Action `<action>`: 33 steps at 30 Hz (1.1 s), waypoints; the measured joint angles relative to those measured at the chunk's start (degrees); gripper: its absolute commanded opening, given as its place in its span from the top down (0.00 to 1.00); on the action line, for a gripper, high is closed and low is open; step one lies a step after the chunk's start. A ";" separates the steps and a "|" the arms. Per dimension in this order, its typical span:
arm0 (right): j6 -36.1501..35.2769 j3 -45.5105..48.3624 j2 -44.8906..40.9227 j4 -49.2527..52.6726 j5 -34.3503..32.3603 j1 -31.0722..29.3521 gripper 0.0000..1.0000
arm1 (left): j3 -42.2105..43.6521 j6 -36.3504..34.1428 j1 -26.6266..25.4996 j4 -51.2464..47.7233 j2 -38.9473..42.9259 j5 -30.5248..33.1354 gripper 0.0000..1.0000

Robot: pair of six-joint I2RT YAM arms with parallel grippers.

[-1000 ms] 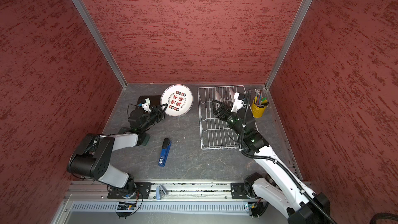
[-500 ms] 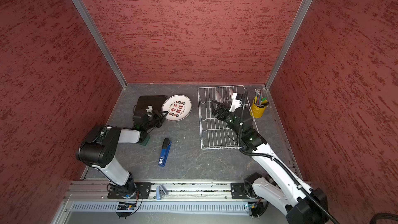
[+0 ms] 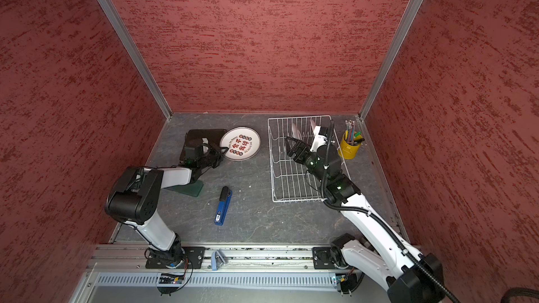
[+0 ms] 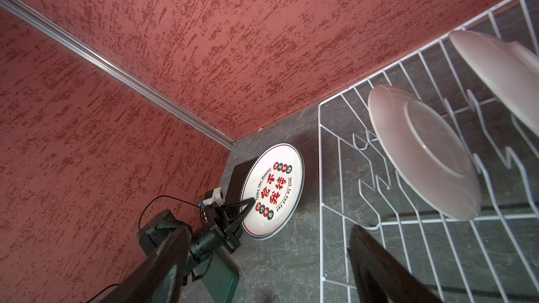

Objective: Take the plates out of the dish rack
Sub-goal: 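Lower the printed plate flat beside the dark plate with the left gripper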

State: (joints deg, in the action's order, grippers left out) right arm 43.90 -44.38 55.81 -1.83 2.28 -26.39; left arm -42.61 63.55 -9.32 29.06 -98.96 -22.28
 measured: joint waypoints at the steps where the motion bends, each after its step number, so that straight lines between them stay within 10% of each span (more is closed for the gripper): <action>1: 0.00 0.00 -0.02 0.07 0.00 0.00 0.13 | -0.44 -0.02 -0.17 -0.35 -0.35 0.07 1.00; 33: -0.24 0.31 -0.20 3.08 -0.46 0.09 0.13 | -11.56 -7.15 -4.22 -12.00 -9.73 3.34 1.00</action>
State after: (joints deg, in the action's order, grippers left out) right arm 43.66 -44.07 55.61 1.26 1.83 -26.30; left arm -54.17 56.40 -13.54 17.06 -108.68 -18.94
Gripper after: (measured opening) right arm 0.866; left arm 0.085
